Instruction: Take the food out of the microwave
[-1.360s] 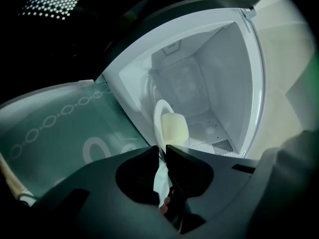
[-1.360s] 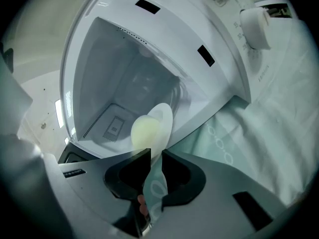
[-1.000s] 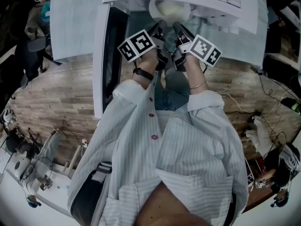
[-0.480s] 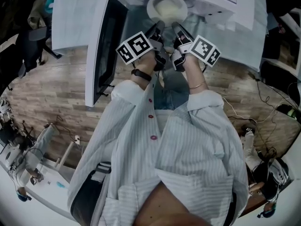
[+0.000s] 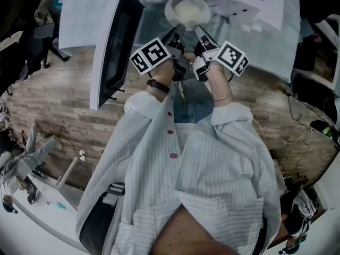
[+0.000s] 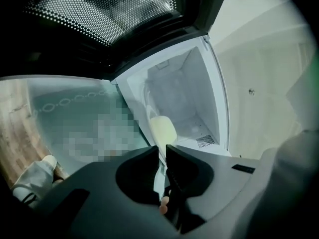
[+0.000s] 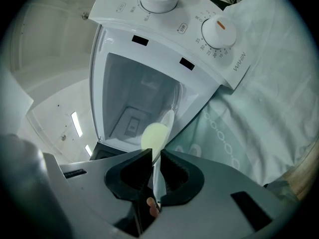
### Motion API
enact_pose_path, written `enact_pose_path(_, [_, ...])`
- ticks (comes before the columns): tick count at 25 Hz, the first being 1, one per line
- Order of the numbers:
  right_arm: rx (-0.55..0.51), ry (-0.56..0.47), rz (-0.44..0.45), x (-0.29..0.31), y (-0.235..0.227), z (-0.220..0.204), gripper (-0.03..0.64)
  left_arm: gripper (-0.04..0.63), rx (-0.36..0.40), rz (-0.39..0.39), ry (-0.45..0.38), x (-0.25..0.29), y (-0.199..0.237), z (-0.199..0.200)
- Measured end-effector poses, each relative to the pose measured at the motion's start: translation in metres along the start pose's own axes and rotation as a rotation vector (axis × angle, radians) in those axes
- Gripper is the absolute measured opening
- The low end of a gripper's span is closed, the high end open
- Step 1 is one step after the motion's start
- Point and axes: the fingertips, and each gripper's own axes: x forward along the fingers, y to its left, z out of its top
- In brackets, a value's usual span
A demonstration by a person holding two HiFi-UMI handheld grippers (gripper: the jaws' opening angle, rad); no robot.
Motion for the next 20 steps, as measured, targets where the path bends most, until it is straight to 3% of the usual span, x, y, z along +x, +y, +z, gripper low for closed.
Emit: enact_pose_path(20, [0.081, -0.009, 0.132, -0.065, 0.042, 0.000, 0.051, 0.048, 0.010, -0.125, -0.082, -0.048, -0.066, -0.020])
